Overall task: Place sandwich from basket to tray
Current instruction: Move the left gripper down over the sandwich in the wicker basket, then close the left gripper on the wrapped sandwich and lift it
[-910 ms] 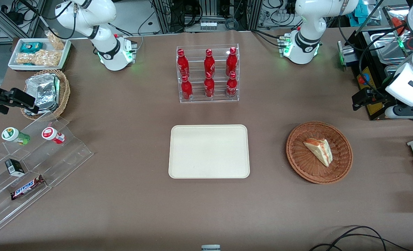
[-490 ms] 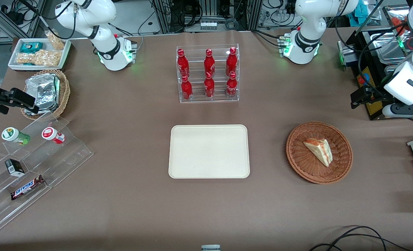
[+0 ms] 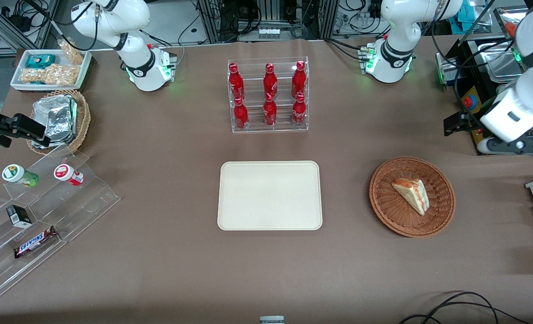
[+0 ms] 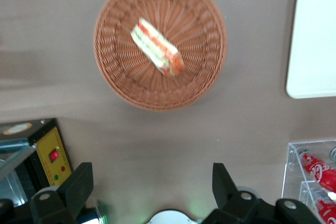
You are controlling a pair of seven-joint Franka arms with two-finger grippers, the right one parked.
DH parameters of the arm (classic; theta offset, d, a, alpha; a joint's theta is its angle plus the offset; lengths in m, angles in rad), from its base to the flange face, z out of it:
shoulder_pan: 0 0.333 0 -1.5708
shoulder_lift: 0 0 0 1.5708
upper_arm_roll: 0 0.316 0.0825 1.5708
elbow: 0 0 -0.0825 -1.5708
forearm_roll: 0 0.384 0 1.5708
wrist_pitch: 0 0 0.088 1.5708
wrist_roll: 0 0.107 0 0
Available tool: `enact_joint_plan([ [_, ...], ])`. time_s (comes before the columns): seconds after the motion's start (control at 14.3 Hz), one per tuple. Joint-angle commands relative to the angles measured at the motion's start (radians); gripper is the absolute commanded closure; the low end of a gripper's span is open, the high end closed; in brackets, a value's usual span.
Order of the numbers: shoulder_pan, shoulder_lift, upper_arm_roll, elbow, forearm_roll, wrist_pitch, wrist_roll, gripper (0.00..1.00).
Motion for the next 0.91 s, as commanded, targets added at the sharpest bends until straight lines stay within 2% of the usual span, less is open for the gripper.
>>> enact_joint_plan([
  [0.0, -0.006, 0.031, 0.013, -0.158, 0.009, 0.177, 0.011, 0.00],
  [0.28, -0.001, 0.034, 0.014, -0.429, 0.006, 0.594, -0.053, 0.00],
  [0.42, -0.001, 0.072, 0.014, -0.473, 0.006, 0.728, -0.284, 0.00],
  [0.63, -0.008, 0.164, 0.014, -0.426, 0.006, 0.773, -0.731, 0.00],
  [0.84, -0.006, 0.272, 0.014, -0.369, 0.002, 0.840, -1.016, 0.00],
])
